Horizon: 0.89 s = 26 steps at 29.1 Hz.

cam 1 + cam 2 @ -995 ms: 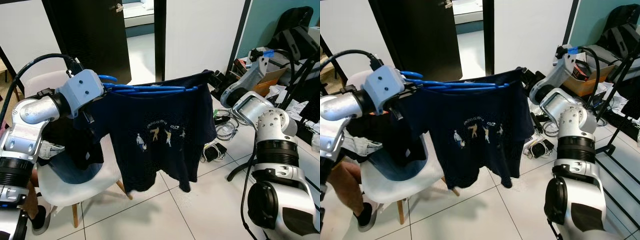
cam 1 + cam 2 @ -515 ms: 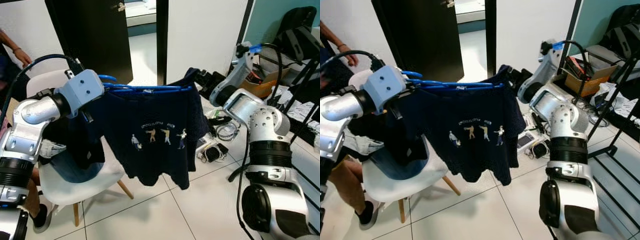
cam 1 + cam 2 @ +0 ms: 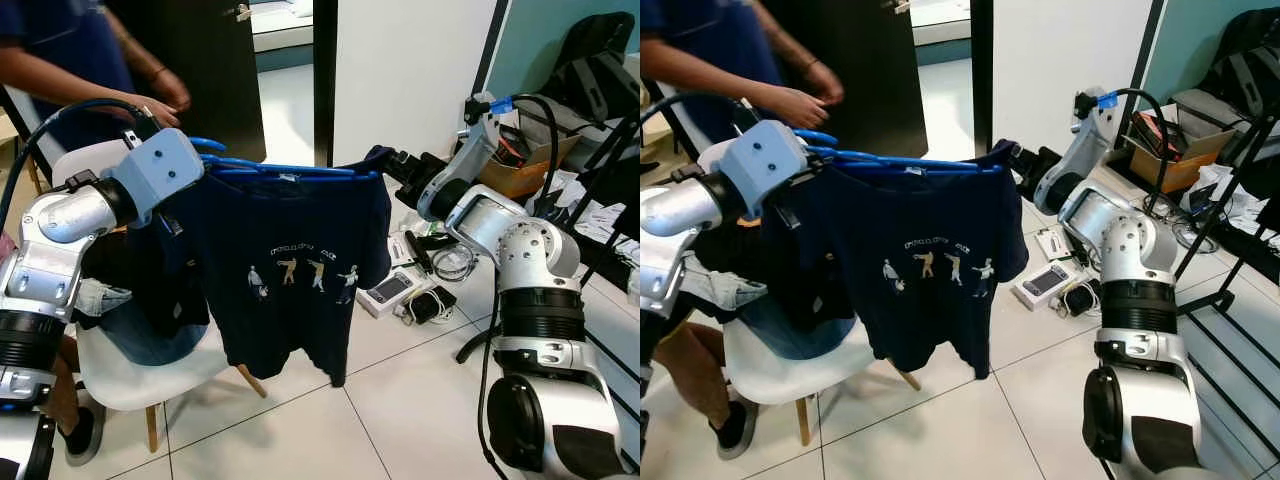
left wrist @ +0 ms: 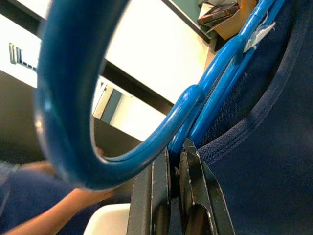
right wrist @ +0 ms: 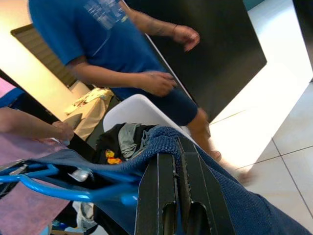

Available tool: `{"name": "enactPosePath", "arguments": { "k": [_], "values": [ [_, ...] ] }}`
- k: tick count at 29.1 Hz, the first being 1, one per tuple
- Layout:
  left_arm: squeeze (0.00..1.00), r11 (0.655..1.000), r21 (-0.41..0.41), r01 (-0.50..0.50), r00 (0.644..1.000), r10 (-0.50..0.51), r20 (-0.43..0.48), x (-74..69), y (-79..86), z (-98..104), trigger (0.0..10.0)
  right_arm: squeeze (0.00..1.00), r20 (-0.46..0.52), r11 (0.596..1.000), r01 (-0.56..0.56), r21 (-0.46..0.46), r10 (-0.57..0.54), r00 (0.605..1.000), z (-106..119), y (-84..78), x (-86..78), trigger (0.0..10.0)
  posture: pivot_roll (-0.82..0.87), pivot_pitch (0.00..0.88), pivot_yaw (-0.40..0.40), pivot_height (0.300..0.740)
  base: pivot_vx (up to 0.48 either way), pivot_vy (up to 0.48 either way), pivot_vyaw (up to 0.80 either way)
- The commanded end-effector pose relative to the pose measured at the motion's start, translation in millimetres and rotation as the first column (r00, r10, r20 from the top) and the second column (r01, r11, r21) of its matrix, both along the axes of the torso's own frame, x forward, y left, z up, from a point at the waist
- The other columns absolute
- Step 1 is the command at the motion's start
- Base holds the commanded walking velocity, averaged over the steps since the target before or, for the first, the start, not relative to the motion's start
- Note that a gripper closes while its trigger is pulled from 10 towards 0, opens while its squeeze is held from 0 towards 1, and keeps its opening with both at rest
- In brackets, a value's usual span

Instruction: Hang hanger

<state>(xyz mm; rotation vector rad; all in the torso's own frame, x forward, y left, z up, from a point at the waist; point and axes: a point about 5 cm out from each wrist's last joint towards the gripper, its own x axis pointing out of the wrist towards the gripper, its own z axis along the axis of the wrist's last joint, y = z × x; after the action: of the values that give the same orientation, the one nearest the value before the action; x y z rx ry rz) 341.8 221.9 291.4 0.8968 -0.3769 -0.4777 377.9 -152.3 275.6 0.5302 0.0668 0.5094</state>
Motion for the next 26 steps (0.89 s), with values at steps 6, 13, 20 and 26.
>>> {"name": "enactPosePath", "arguments": {
  "k": [6,13,20,26],
  "values": [
    [0.00,0.999,-0.006,-0.053,0.998,0.053,0.020,-3.5,14.8,8,10.0,0.00,0.008,1.000,0.002,-0.016,-0.002,1.000,2,-3.6,-2.3,0.0,0.00,0.045,0.005,0.740,0.000,0.000,0.00],
    [0.00,0.998,-0.026,-0.049,0.999,0.049,0.024,-3.4,13.5,8,10.0,0.00,0.007,1.000,-0.008,-0.022,0.008,1.000,2,-2.1,-3.6,0.0,0.01,0.042,0.008,0.740,0.000,0.000,0.00],
    [0.00,0.998,0.006,-0.060,0.998,0.060,-0.033,0.9,4.5,-6,10.0,0.00,0.043,0.999,-0.037,-0.001,0.037,0.998,14,5.1,-7.4,0.0,0.01,0.044,0.012,0.740,0.000,0.000,0.00],
    [0.00,0.994,-0.006,-0.107,0.991,0.106,-0.083,7.1,-4.7,-24,10.0,0.00,0.072,0.998,-0.070,0.005,0.069,0.995,24,13.4,-10.7,0.0,0.00,0.045,0.016,0.740,0.000,0.000,0.00]
  ]
}}
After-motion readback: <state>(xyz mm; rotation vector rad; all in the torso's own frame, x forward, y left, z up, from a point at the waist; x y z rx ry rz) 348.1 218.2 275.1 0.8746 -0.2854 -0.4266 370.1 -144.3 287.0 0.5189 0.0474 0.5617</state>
